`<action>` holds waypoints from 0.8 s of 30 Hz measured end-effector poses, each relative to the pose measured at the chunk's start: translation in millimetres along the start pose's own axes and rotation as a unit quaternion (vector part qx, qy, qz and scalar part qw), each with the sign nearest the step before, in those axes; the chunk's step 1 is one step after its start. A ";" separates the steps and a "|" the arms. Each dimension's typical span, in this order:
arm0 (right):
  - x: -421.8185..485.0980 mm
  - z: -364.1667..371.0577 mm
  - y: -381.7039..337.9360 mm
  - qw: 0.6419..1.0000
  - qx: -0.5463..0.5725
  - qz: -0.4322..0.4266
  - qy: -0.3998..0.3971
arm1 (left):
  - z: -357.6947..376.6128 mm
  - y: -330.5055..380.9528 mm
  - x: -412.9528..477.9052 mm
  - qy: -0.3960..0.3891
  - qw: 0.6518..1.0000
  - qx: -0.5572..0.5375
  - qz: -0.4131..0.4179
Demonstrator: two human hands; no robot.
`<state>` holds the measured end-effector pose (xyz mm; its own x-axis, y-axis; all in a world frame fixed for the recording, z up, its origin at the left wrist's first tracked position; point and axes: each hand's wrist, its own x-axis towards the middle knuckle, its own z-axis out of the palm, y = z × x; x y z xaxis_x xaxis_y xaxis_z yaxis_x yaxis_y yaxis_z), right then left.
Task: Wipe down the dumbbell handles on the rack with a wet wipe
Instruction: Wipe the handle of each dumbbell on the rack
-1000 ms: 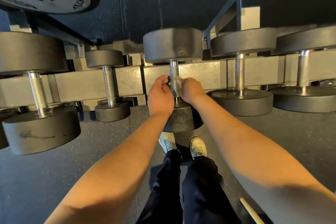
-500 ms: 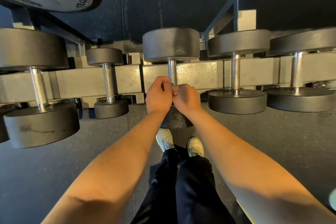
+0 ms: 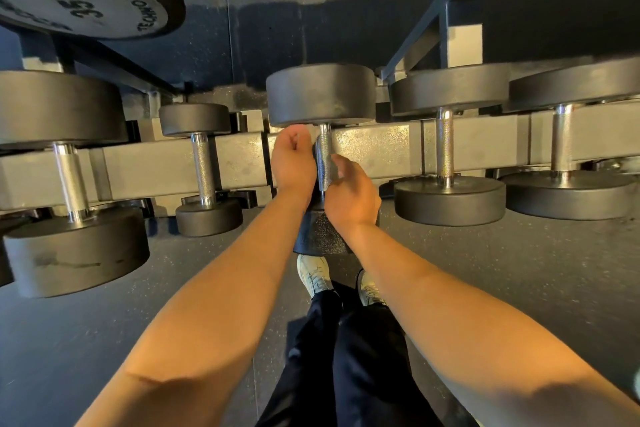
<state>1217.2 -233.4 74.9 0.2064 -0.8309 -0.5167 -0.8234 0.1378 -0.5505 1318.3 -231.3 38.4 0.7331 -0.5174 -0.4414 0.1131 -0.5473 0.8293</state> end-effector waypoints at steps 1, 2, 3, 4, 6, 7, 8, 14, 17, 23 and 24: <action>0.8 0.2 -0.3 1.000 -0.007 -0.003 0.006 | 6.0 -1.6 5.1 -0.003 1.000 0.001 -0.012; 1.1 0.2 -0.7 1.000 -0.014 -0.006 0.012 | 10.9 -3.9 7.2 -0.012 1.000 0.006 -0.025; 0.6 -0.1 -1.1 1.000 -0.020 -0.009 0.014 | 15.1 -7.2 7.9 -0.022 0.999 0.008 -0.035; 0.3 -0.1 -1.2 1.000 -0.020 -0.011 0.016 | 17.9 -10.6 8.0 -0.029 0.998 0.015 -0.051; 0.4 0.3 -0.1 1.000 -0.017 -0.008 0.017 | 20.0 -10.9 7.2 -0.042 0.995 0.033 -0.083; 1.0 1.3 0.7 1.000 -0.013 -0.005 0.017 | 20.1 -9.7 7.5 -0.056 0.993 0.052 -0.094; 1.5 3.0 1.8 1.000 -0.007 -0.001 0.016 | 19.0 -8.5 7.6 -0.073 0.989 0.072 -0.104; 1.5 4.3 4.4 1.000 0.007 -0.001 0.021 | 4.2 -14.5 8.0 -0.191 0.958 0.121 -0.179; 1.3 4.4 5.8 1.000 0.012 0.003 0.024 | -3.0 -17.9 12.3 -0.252 0.935 0.170 -0.184; 3.2 5.9 9.9 0.999 0.036 0.016 0.025 | -7.3 -10.9 7.3 -0.320 0.873 0.355 -0.097; 3.6 6.5 10.6 0.999 0.041 0.018 0.023 | -8.2 -10.0 5.7 -0.323 0.863 0.378 -0.087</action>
<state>1212.6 -231.3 62.9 0.1519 -0.8483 -0.5072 -0.7828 0.2100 -0.5857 1326.8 -223.4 30.4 0.1938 -0.5095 -0.8384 -0.4651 -0.8002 0.3788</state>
